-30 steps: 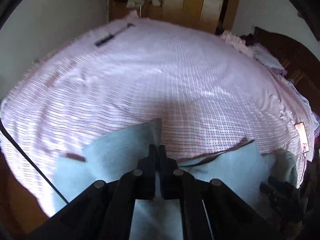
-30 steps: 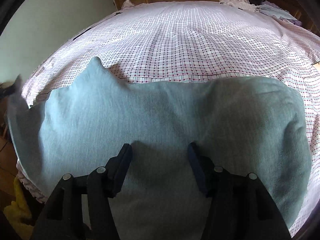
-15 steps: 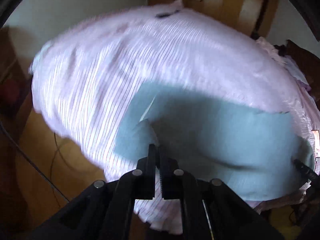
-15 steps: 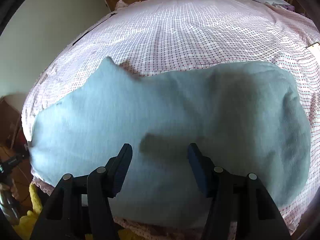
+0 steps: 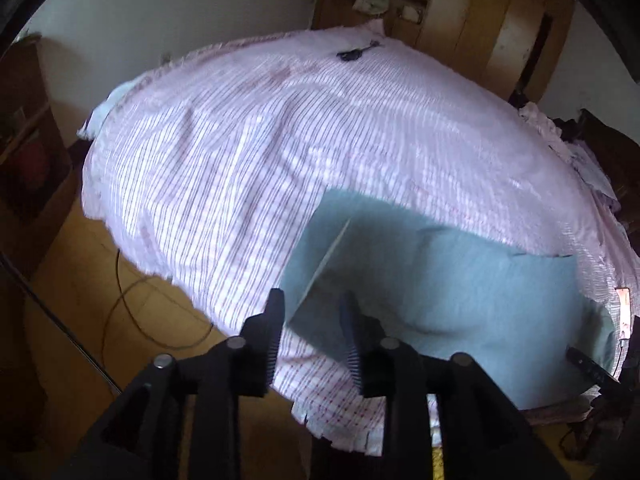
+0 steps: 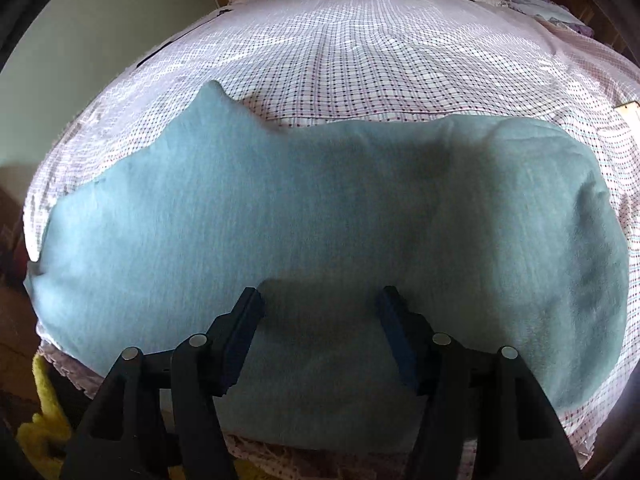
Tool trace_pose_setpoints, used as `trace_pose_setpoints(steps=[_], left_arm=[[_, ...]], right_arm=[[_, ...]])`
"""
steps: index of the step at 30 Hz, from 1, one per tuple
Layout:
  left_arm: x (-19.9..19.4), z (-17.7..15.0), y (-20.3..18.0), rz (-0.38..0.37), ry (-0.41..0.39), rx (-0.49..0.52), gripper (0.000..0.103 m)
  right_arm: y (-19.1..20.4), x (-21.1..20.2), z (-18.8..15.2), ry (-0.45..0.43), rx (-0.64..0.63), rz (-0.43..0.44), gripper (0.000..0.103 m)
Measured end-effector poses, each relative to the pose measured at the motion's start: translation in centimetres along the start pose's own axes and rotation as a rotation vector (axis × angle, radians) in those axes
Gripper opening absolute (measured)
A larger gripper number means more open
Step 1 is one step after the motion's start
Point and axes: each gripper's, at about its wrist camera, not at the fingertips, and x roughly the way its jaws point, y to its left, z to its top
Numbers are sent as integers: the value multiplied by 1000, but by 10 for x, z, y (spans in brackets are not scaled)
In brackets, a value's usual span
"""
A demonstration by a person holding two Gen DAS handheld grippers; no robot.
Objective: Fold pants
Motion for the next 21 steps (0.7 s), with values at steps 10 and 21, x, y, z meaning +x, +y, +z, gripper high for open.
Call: trace_pose_setpoints(steps=[10, 21], left_arm=[[61, 48, -29, -95, 34, 97, 35], [108, 47, -35, -77, 117, 130, 35]], right_arm=[[3, -14, 9, -4, -16, -4, 58], [15, -8, 11, 26, -13, 29, 58]])
